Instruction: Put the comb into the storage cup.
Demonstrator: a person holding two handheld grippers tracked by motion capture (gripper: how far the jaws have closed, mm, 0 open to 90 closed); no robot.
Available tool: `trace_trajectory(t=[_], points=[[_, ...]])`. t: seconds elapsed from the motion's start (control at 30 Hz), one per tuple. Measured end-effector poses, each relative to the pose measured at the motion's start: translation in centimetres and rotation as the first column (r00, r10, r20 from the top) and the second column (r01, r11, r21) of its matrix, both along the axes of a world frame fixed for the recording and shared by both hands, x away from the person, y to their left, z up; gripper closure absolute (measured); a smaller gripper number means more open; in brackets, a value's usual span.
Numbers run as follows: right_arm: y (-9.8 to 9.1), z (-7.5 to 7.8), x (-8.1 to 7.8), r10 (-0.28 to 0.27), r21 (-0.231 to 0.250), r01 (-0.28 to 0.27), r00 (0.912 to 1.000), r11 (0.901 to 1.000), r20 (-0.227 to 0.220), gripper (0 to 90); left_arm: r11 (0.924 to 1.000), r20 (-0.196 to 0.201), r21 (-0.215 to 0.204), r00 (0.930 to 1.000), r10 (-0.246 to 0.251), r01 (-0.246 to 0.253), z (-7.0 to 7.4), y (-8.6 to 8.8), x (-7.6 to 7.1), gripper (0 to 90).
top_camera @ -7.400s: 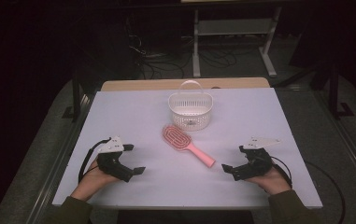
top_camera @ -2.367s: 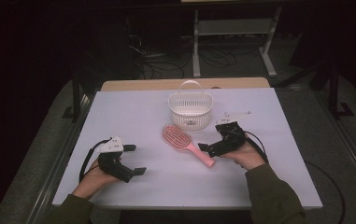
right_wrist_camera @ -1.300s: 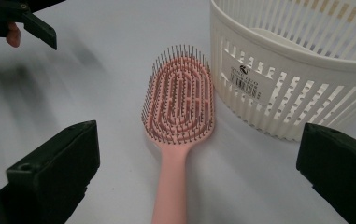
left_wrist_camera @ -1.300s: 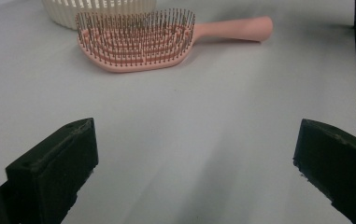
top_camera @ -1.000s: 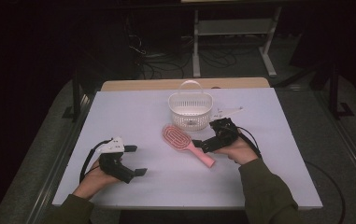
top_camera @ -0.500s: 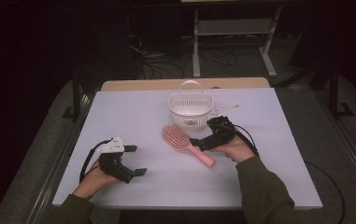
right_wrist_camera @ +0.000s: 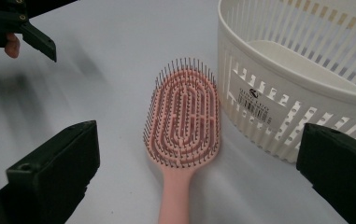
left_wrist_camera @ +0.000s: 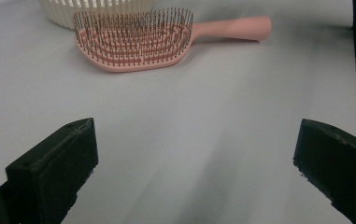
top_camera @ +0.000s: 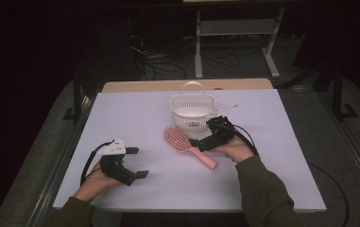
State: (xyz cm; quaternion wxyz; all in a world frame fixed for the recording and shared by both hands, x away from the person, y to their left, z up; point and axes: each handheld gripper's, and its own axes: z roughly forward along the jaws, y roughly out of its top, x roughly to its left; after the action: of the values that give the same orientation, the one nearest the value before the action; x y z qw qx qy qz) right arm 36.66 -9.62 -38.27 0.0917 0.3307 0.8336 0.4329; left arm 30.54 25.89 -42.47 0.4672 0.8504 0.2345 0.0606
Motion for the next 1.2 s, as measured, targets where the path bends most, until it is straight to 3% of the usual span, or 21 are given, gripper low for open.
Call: trace_trajectory(t=[0.77,1.2], points=[[1.4,0.2,1.0,-0.001,0.004,0.001,1.0000,1.0000,0.006,0.0,1.0000,0.001,-0.005,1.0000,0.000,0.000,0.0,0.0,0.0,0.0],[2.2,-0.1,1.3,0.006,-0.032,-0.006,1.0000,0.9995,-0.005,0.0,1.0000,0.008,-0.005,1.0000,0.002,-0.002,0.1,0.0,-0.1,0.0]])
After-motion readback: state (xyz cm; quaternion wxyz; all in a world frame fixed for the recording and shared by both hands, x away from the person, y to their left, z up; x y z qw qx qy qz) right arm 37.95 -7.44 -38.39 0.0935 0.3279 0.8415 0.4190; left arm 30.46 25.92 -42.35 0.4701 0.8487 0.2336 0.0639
